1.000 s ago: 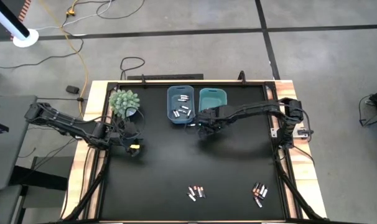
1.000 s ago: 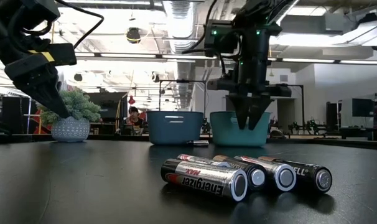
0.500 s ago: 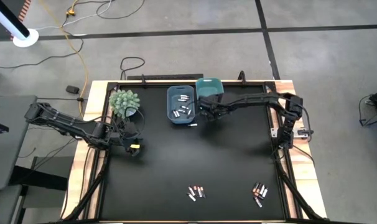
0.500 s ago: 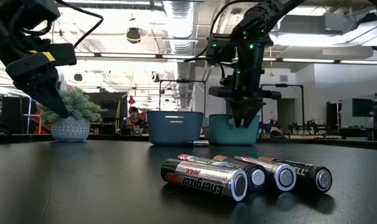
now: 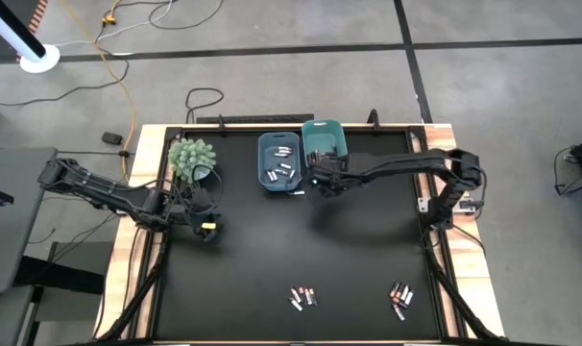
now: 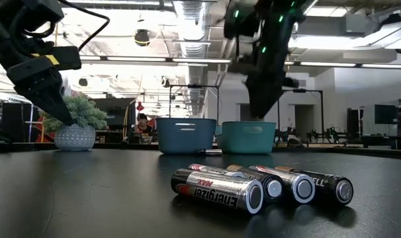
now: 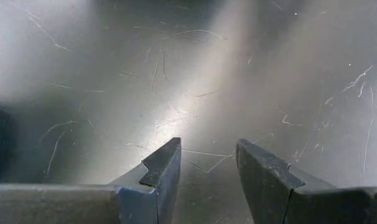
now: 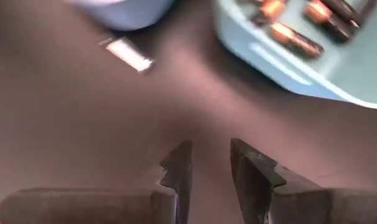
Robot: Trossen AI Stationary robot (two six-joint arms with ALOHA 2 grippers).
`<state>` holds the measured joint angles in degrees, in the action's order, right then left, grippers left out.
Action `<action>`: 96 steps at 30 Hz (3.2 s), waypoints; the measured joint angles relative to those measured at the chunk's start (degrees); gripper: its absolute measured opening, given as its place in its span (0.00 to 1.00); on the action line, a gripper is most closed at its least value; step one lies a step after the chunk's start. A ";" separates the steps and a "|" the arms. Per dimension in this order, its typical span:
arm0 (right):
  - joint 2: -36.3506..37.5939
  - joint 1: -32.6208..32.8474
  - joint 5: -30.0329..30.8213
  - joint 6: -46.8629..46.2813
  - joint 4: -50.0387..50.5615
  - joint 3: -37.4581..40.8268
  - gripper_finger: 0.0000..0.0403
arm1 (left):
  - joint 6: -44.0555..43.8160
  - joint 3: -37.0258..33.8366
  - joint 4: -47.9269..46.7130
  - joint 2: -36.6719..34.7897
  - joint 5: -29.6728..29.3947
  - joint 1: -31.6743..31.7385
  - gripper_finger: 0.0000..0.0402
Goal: Sort batteries
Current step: Put the silver battery into the blue bin
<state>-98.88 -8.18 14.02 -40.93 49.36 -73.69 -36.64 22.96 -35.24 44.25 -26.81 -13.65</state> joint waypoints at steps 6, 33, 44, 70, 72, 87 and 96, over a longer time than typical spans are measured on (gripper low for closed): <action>2.69 4.17 -0.11 5.33 -1.08 -0.02 0.31 | 0.13 0.00 0.02 -0.01 0.00 0.00 0.37; -9.55 8.84 -2.62 28.99 -12.91 -0.02 0.31 | -1.67 0.00 0.37 -0.02 0.02 0.00 0.37; -9.41 8.72 -2.58 29.95 -12.99 -0.07 0.35 | -2.19 0.00 0.36 -0.02 0.02 -0.01 0.37; -15.42 2.01 -1.18 27.48 -28.89 -0.02 0.67 | -5.24 0.00 0.24 0.03 0.02 -0.01 0.37; -16.67 2.03 -1.16 27.46 -30.92 -0.09 0.67 | -5.22 0.00 0.19 -0.03 0.02 -0.02 0.37; -20.05 4.48 -2.80 21.87 -31.12 -0.37 0.39 | -5.20 0.00 0.06 -0.02 1.01 -0.20 0.37; -20.18 8.15 -2.87 21.92 -28.66 -1.42 0.06 | -5.20 0.00 0.00 -0.02 1.01 -0.20 0.37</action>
<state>-119.07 -0.04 11.15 -19.00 20.70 -75.11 -41.85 22.96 -35.24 44.23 -25.80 -13.85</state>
